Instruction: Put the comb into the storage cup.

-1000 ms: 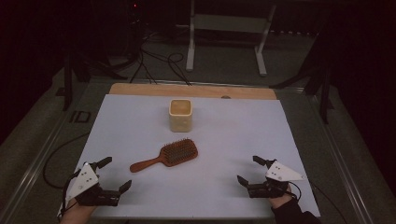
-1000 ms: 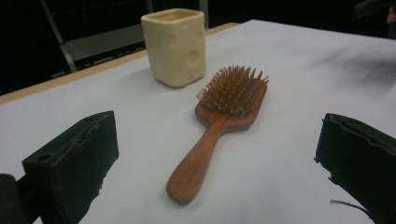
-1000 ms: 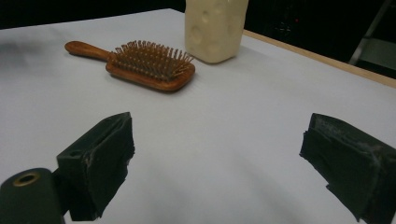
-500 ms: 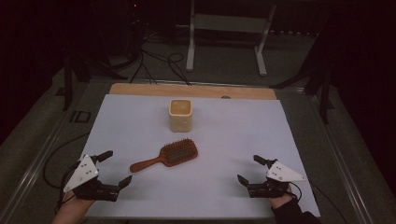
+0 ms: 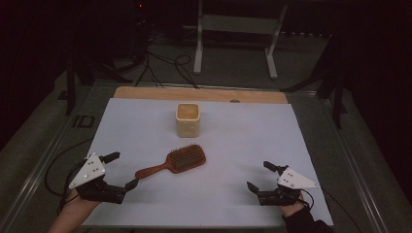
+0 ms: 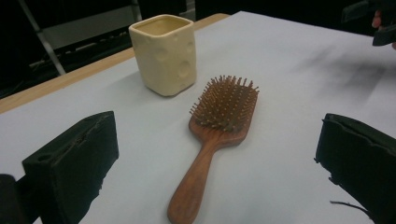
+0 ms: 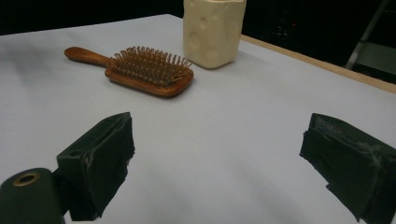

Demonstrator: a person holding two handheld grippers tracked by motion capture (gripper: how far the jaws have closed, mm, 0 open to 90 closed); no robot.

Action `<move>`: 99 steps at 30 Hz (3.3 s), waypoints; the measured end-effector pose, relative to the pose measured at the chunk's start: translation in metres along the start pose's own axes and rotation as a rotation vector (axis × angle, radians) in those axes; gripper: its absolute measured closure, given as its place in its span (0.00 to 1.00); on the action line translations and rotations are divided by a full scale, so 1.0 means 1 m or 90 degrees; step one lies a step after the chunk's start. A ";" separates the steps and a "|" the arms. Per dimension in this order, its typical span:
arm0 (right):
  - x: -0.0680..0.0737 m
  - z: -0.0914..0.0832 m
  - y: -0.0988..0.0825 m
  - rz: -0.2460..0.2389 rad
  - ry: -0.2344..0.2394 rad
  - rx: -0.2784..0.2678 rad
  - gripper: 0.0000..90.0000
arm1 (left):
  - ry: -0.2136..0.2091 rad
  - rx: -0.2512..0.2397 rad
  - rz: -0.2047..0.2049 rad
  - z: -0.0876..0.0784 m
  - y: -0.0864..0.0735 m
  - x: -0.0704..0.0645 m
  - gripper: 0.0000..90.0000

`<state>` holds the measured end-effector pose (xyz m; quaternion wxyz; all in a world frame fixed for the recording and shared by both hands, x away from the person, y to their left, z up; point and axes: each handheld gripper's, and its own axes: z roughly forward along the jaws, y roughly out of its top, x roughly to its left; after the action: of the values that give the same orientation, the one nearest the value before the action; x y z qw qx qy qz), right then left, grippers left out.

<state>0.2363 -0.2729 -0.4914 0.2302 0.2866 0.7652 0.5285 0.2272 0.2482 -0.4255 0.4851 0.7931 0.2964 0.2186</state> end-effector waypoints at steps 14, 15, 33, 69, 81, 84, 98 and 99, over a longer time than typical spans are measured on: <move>0.000 0.000 0.000 0.006 0.003 -0.005 0.09 | -0.025 0.067 0.048 0.020 0.026 -0.001 0.00; 0.000 0.000 0.000 0.004 0.004 -0.005 0.09 | -0.023 0.072 0.053 0.022 0.027 -0.001 0.00; 0.000 0.001 0.000 0.007 0.011 -0.003 0.09 | -0.046 0.130 0.097 0.048 0.048 0.001 0.00; 0.002 0.002 0.000 0.004 0.020 0.001 0.09 | -0.132 0.327 0.144 0.134 0.030 0.008 0.02; 0.002 0.001 0.000 0.003 0.020 0.000 0.09 | -0.158 0.413 0.162 0.157 0.019 0.010 0.11; 0.002 0.001 0.000 0.002 0.019 -0.001 0.09 | -0.167 0.422 0.158 0.160 0.018 0.012 0.15; 0.002 0.001 0.000 0.003 0.022 -0.002 0.09 | -0.155 0.496 0.166 0.176 0.016 0.013 0.32; 0.002 0.001 0.000 0.003 0.022 -0.003 0.09 | -0.155 0.497 0.164 0.177 0.016 0.014 0.32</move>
<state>0.2352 -0.2710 -0.4913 0.2164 0.2790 0.7672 0.5355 0.3537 0.1383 -0.4868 0.1490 0.9677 0.1961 0.0533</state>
